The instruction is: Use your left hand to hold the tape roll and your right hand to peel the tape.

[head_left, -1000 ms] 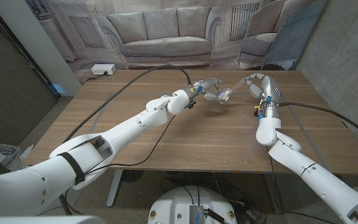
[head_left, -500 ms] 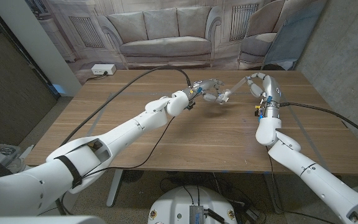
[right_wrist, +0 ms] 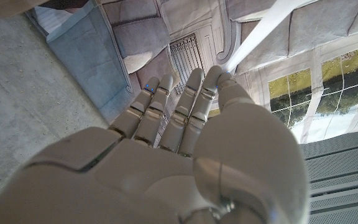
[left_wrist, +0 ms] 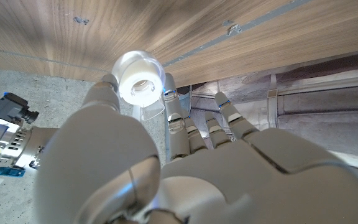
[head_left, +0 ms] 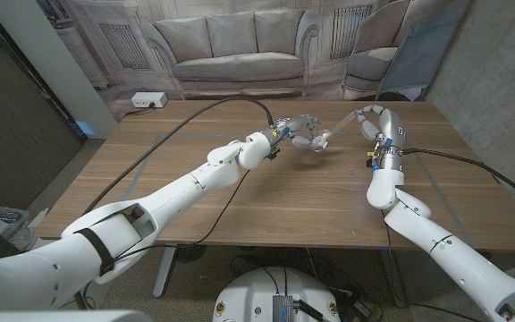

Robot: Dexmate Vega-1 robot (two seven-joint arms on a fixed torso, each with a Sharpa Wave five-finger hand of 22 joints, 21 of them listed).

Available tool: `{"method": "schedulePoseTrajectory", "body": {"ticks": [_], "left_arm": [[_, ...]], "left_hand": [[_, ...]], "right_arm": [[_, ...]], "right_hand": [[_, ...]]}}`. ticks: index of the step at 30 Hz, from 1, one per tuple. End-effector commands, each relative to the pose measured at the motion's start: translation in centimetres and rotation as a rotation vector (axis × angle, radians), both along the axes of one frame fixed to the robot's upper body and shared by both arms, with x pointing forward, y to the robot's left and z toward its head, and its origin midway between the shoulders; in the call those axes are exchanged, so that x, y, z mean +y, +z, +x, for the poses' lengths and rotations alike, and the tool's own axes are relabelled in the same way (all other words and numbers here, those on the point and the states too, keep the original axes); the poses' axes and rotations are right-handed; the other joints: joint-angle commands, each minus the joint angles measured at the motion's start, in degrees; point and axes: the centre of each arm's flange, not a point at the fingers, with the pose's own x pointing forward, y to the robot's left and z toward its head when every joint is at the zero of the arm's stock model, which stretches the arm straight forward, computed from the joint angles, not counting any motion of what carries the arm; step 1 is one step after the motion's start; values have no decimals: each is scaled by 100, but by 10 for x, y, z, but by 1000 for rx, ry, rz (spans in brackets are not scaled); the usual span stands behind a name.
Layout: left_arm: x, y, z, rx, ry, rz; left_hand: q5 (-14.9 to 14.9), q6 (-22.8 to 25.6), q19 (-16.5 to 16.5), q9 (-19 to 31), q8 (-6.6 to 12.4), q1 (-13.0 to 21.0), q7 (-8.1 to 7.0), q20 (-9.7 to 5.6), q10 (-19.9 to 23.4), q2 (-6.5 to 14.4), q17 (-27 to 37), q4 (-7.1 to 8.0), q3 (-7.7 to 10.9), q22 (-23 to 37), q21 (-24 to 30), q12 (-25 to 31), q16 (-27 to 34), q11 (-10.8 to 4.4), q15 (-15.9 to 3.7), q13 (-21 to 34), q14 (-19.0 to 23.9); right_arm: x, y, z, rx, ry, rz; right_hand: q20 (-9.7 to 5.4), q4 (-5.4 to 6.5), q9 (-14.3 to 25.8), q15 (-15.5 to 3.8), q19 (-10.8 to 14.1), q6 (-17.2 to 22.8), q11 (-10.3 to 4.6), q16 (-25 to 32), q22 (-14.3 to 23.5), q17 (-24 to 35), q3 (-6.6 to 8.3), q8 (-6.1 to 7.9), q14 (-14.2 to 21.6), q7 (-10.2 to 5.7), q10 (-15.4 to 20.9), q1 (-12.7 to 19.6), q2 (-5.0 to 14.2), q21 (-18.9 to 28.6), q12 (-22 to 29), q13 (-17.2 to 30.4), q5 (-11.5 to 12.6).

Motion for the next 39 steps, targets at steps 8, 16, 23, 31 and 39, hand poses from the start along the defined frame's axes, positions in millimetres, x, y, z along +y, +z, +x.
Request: {"method": "schedulePoseTrajectory", "body": {"ticks": [8,16,23,31,39], "left_arm": [[5,-4,-6,-1,6,-8],[7,-4,-10,-9,5,-15],[9,-5,-14,-10,6,-19],[9,-7,-16,-12,2,-19],[11,-6,-16,-13,3,-27]], "left_hand": [[13,747,-8,1125,860,885,-672,-6,44,913,12,-7,-36,11,36,46,19,-14,-101,32,-19],[8,729,-11,1138,867,897,-671,1,44,920,12,-5,-53,11,43,45,20,-3,-107,32,-22],[4,735,-12,1140,876,908,-664,1,45,925,12,-3,-70,10,49,44,21,-12,-113,32,-24],[-1,741,-8,1155,894,924,-665,-2,50,935,12,1,-92,10,61,44,22,-12,-117,31,-25],[-4,710,-14,1147,883,937,-663,-8,54,942,11,4,-110,9,66,45,24,-9,-118,31,-23]], "right_arm": [[-3,-2,-2,-4,-26,24],[-2,-4,-2,27,13,6],[-2,-7,-1,46,48,8],[-2,-8,-3,63,64,0],[-3,-8,-3,79,100,-9]], "right_hand": [[-186,21,-16,-962,-7,-3,-32,-27,21,12,-26,77,56,-2,52,90,10,57,-41,26,30],[-49,53,-84,-914,5,-39,87,-70,21,-3,-60,98,18,-108,-35,29,-25,113,-95,36,34],[74,161,-251,-819,-90,-475,177,-106,21,18,-129,-64,-98,-88,-243,-193,-51,169,-216,32,-28],[186,302,-603,-682,-256,-1503,455,-135,-8,20,-287,-616,-284,-56,-671,-646,-156,235,-418,12,-116],[272,455,-779,-509,-371,-1894,571,-155,-35,23,-429,-937,-473,-6,-1059,-1033,-206,249,-582,-44,-181]]}}
